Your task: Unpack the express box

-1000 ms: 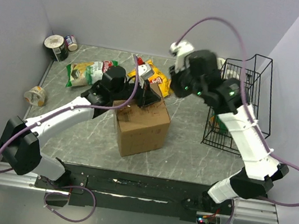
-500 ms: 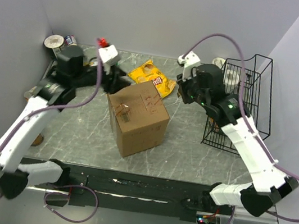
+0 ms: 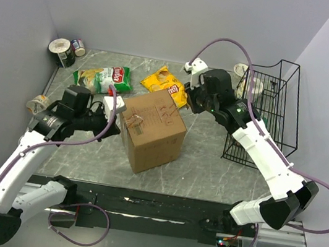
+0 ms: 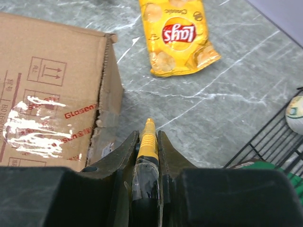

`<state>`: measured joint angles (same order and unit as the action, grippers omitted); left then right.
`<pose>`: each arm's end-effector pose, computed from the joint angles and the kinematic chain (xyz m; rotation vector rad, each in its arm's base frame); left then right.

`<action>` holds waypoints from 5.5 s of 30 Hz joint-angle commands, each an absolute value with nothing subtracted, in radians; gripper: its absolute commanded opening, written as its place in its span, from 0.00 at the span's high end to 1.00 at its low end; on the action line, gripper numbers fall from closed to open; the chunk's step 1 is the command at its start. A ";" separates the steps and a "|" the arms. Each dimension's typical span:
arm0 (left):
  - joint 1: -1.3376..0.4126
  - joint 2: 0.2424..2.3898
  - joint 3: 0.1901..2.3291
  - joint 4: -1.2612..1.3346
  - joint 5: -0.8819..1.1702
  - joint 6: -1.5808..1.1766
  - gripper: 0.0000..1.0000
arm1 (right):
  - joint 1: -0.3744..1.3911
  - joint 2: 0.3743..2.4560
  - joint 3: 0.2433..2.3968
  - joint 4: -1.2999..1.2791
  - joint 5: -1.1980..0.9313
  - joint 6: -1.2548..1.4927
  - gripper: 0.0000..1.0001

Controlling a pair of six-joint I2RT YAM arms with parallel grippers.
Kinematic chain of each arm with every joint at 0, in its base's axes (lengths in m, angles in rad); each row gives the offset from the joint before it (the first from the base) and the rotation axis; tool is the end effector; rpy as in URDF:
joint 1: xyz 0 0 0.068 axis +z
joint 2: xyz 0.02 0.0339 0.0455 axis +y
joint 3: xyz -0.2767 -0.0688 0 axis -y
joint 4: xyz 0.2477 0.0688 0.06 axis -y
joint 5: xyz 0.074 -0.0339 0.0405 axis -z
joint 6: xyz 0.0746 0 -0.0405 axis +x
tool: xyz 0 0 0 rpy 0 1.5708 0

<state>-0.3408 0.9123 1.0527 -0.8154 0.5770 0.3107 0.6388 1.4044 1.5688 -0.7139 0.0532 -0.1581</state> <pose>0.1694 -0.1032 0.3411 0.9897 1.9610 -0.6610 0.2716 0.1968 0.4086 -0.7963 1.9733 0.2287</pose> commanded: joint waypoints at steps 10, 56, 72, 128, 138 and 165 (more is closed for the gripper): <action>-0.353 1.193 1.083 -0.439 0.663 0.195 0.98 | 0.695 1.384 1.615 -0.699 -0.006 -0.172 1.00; 0.383 1.075 1.314 -1.103 0.213 0.054 0.40 | 0.692 1.721 1.853 -0.767 -0.067 -0.015 1.00; 0.242 1.281 1.236 -1.154 0.517 0.309 0.36 | 0.646 1.606 1.755 -0.782 -0.078 -0.024 1.00; 0.041 1.422 1.028 -0.851 0.956 0.181 0.69 | 0.647 1.370 1.469 -0.815 -0.167 -0.109 1.00; 0.213 1.657 1.058 -0.923 0.916 0.339 0.86 | 0.741 1.436 1.708 -0.787 -0.178 -0.115 1.00; 0.140 1.660 1.102 -0.877 0.810 0.218 0.78 | 0.890 1.588 1.916 -0.707 -0.020 -0.196 1.00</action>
<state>0.2035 1.7546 1.0916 -0.8825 0.7315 0.2306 0.9100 1.6627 1.9255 -0.7025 -0.0753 -0.1623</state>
